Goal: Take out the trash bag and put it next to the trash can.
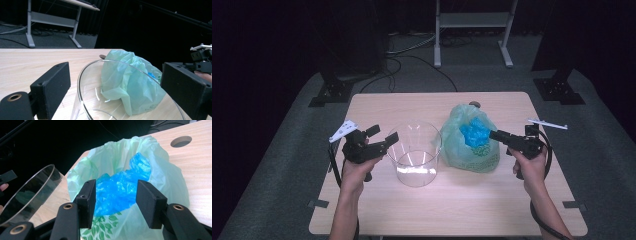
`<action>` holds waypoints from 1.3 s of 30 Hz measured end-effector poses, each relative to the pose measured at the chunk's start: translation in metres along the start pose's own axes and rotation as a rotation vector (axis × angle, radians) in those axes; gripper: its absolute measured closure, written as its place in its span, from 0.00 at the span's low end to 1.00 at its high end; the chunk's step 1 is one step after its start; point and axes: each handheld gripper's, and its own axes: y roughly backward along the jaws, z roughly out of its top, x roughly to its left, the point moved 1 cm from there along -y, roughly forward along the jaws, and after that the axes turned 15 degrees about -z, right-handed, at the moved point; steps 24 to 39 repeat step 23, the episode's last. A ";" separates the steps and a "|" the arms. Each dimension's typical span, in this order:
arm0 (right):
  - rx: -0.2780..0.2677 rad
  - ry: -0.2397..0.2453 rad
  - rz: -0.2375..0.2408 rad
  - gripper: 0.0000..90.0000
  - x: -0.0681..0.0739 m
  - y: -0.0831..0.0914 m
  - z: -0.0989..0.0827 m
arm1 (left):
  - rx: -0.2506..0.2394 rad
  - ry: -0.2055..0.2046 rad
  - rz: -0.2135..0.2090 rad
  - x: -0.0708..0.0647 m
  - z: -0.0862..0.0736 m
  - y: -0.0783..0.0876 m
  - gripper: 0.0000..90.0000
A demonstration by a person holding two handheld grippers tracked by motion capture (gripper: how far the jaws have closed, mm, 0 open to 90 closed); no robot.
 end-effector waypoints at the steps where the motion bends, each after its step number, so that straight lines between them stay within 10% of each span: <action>1: -0.001 0.001 -0.001 0.55 -0.001 0.000 -0.001 | 0.000 0.001 0.000 0.000 0.000 0.000 0.09; 39: -0.030 0.030 -0.009 0.52 -0.022 0.025 -0.030 | 0.006 -0.008 -0.001 0.000 0.000 0.000 0.09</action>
